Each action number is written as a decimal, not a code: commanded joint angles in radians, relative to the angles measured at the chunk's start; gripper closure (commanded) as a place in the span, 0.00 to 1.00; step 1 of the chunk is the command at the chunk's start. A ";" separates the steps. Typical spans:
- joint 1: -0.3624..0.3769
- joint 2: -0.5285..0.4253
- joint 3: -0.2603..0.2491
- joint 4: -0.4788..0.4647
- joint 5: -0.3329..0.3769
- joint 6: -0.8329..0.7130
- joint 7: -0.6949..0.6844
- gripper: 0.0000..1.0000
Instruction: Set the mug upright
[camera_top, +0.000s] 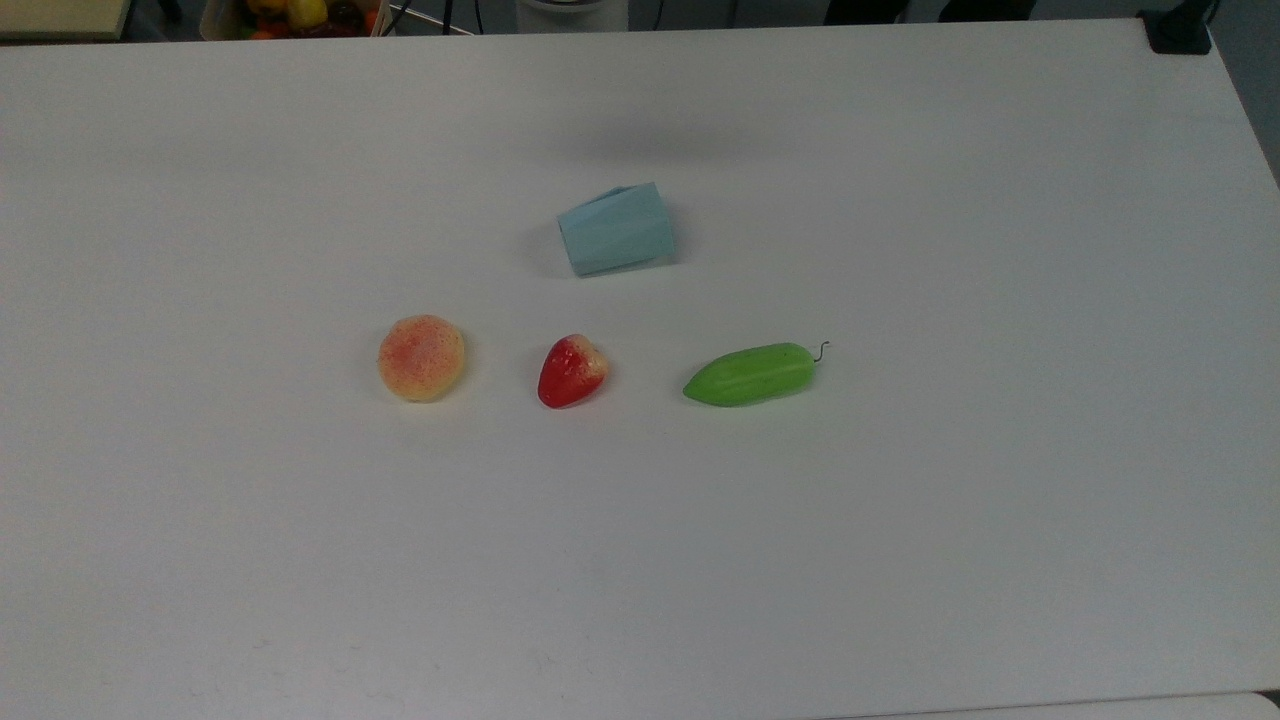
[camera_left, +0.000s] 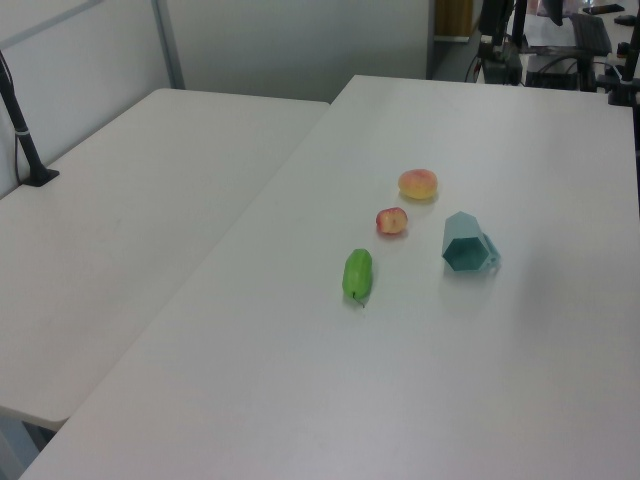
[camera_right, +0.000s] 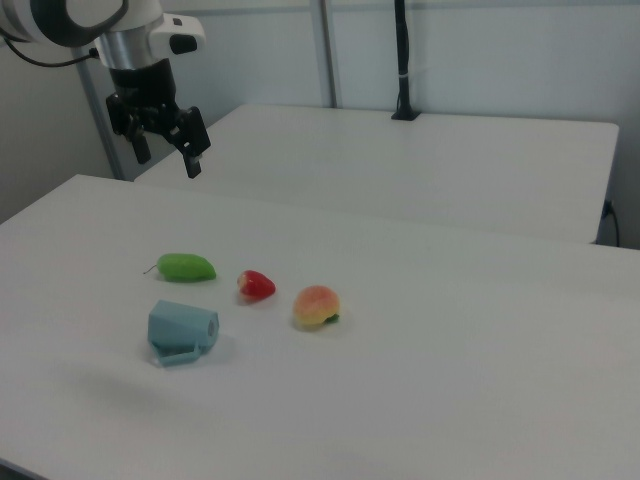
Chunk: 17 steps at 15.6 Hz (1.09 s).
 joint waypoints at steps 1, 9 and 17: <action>0.001 -0.016 0.004 -0.032 0.003 0.018 -0.016 0.00; 0.021 -0.014 0.025 -0.033 0.005 0.009 -0.018 0.00; 0.043 0.000 0.229 -0.093 -0.076 0.024 0.109 0.00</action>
